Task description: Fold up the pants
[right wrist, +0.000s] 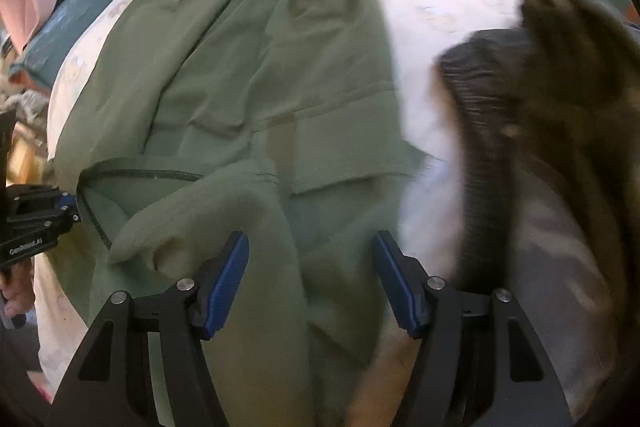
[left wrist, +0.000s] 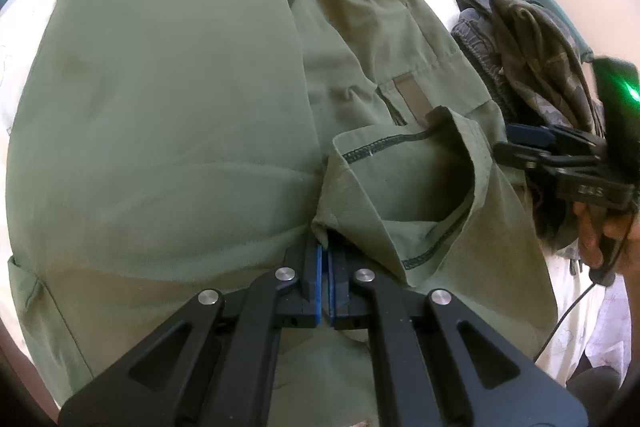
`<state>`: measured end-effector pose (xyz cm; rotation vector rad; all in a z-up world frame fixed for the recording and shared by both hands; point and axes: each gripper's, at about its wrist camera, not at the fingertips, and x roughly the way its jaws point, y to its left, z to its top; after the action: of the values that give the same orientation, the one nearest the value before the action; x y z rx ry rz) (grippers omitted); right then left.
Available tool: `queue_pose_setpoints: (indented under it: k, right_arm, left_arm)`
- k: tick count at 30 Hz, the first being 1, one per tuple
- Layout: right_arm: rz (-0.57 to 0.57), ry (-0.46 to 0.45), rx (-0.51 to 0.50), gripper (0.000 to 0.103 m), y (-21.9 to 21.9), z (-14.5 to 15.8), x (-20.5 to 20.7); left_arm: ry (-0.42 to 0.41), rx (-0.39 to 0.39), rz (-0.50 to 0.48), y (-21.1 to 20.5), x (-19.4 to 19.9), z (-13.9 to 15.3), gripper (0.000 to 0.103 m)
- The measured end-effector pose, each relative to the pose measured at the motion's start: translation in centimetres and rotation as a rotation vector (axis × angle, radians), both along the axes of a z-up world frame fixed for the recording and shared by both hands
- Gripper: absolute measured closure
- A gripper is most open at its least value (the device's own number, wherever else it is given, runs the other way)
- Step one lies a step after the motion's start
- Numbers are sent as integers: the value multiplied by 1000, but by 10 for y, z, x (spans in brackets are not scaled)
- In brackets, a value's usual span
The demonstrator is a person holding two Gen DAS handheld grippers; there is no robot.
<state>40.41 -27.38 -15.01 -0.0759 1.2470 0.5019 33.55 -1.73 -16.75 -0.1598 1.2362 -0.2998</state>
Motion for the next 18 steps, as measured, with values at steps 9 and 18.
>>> queue_pose_setpoints:
  k: [9, 18]
  right_arm:
    - [9, 32, 122, 100, 5, -8, 5]
    - [-275, -13, 48, 101, -64, 6, 6]
  left_arm:
    - [5, -10, -35, 2, 2, -4, 102]
    - [39, -118, 78, 4, 25, -9, 103]
